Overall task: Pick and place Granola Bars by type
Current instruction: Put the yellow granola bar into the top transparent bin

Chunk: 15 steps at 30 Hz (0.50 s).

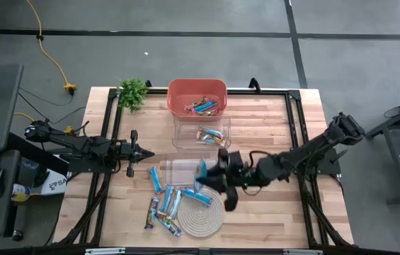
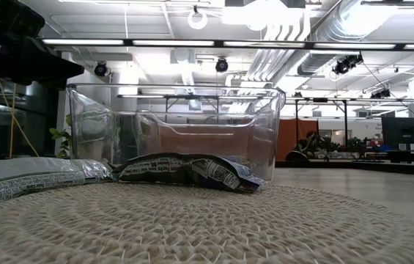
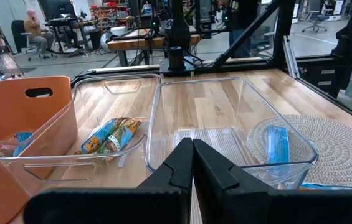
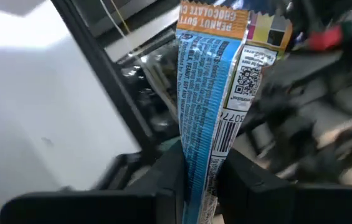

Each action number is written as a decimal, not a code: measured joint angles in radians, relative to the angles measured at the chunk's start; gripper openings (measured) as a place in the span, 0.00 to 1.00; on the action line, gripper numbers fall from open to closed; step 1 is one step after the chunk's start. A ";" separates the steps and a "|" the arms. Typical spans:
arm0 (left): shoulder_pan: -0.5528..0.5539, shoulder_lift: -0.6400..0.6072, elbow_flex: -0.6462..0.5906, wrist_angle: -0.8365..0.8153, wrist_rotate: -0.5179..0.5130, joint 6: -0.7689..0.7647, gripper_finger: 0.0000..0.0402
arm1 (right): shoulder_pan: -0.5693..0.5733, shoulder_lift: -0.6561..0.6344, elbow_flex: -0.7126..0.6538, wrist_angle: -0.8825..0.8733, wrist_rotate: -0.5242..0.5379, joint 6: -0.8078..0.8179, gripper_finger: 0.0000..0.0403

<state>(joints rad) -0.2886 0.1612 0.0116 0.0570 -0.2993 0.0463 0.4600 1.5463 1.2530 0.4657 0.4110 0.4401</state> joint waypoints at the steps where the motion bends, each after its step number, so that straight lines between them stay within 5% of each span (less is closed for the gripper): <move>1: 0.000 0.000 0.000 0.000 0.000 0.000 0.02 | -0.017 0.000 0.042 -0.052 0.001 -0.036 0.14; 8: 0.000 0.000 0.000 0.000 0.000 0.000 0.02 | -0.169 0.018 0.311 -0.485 0.032 -0.075 0.14; 15: 0.000 0.000 0.000 0.000 0.000 0.000 0.02 | -0.361 0.064 0.433 -0.728 -0.074 -0.076 0.14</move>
<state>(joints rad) -0.2884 0.1612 0.0116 0.0568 -0.2993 0.0463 0.0990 1.6106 1.6862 -0.2627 0.3375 0.3646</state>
